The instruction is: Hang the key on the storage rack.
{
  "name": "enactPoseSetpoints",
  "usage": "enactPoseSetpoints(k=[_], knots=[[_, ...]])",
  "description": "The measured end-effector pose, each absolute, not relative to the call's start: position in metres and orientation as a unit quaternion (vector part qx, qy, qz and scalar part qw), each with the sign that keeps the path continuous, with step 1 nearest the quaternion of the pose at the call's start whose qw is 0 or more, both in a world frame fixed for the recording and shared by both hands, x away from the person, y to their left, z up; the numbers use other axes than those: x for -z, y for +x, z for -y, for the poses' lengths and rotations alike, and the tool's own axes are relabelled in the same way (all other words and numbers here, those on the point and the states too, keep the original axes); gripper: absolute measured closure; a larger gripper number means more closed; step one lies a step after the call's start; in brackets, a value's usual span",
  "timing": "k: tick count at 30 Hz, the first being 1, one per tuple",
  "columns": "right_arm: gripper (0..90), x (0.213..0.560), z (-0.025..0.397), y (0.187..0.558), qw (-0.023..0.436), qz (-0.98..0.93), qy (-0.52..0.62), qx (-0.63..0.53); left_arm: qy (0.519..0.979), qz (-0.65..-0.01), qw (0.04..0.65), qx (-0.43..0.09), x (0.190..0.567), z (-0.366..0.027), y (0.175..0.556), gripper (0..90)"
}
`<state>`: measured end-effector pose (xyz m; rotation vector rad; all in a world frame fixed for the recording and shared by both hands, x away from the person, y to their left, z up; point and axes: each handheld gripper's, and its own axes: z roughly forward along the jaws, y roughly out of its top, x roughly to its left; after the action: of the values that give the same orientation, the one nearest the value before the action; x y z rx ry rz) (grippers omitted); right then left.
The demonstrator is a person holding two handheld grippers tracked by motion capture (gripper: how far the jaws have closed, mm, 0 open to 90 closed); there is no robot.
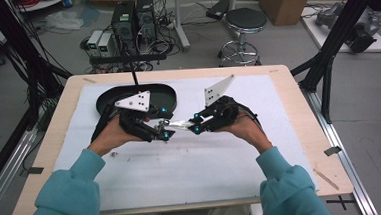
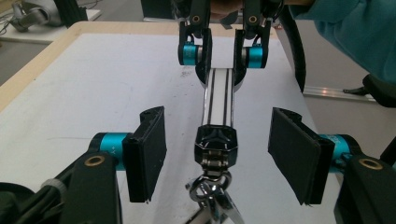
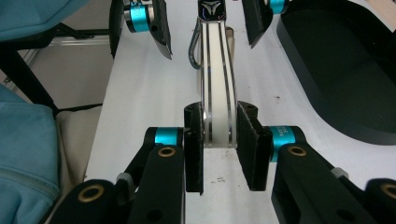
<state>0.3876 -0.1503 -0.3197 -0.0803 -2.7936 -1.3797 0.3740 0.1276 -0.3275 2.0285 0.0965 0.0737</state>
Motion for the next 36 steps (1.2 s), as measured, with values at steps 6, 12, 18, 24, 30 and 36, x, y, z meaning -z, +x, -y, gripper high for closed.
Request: enactPoseSetpoints(k=[6,12,18,24,30,36], knots=[[74.6,0.3208,0.1480,0.3871,0.011,0.898,-0.020,0.439,0.854,-0.039,0.518,-0.023,0.3271,-0.1300,0.3756,46.2],[74.6,0.3224,0.1451,0.3870,0.013,0.899,-0.011,0.437,0.862,-0.040,0.505,-0.017,0.3277,-0.1318,0.3764,49.7],[74.6,0.3236,0.1427,0.3863,0.015,0.901,-0.008,0.434,0.867,-0.039,0.496,-0.015,0.3260,-0.1315,0.3772,55.1],[74.6,0.3246,0.1413,0.3868,0.017,0.902,-0.004,0.432,0.873,-0.047,0.485,-0.012,0.3275,-0.1295,0.3776,57.8],[74.5,0.3258,0.1402,0.3871,0.016,0.903,-0.004,0.429,0.876,-0.044,0.480,-0.006,0.3287,-0.1282,0.3778,64.8],[74.6,0.3253,0.1415,0.3881,0.014,0.904,-0.004,0.427,0.877,-0.047,0.478,-0.004,0.3290,-0.1292,0.3784,67.5]])
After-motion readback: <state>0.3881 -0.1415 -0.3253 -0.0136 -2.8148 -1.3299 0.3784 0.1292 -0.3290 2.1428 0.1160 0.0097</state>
